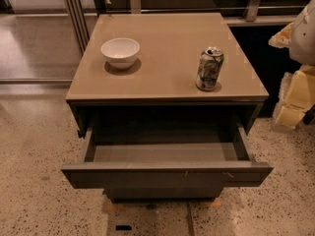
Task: Close top drawer
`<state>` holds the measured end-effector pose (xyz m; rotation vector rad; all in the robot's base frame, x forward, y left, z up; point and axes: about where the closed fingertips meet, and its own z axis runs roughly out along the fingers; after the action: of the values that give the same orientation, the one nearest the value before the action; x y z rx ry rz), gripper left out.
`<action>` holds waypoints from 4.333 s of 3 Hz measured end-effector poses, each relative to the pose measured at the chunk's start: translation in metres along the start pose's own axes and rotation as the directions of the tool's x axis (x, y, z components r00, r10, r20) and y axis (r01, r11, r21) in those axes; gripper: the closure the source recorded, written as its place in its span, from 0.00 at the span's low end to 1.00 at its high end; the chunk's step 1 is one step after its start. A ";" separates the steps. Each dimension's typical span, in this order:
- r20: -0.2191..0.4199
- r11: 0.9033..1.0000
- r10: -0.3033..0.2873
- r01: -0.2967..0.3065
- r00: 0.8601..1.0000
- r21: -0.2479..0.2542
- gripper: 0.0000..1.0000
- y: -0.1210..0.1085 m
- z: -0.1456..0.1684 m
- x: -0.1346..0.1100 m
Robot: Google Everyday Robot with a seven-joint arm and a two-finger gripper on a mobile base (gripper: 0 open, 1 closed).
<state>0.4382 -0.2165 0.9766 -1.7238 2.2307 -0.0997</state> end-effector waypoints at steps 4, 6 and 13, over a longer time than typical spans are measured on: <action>0.090 0.998 0.042 -0.038 0.995 -0.045 0.65 0.041 0.062 0.026; 0.261 0.978 0.108 -0.055 0.959 -0.200 1.00 0.090 0.168 0.042; 0.403 0.970 -0.081 0.166 0.912 -0.180 1.00 0.137 0.349 0.051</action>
Offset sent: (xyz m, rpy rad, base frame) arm 0.0000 0.0000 0.0000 0.0000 0.0000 0.0000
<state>0.4014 -0.1797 0.6021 -1.8006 1.8891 0.4350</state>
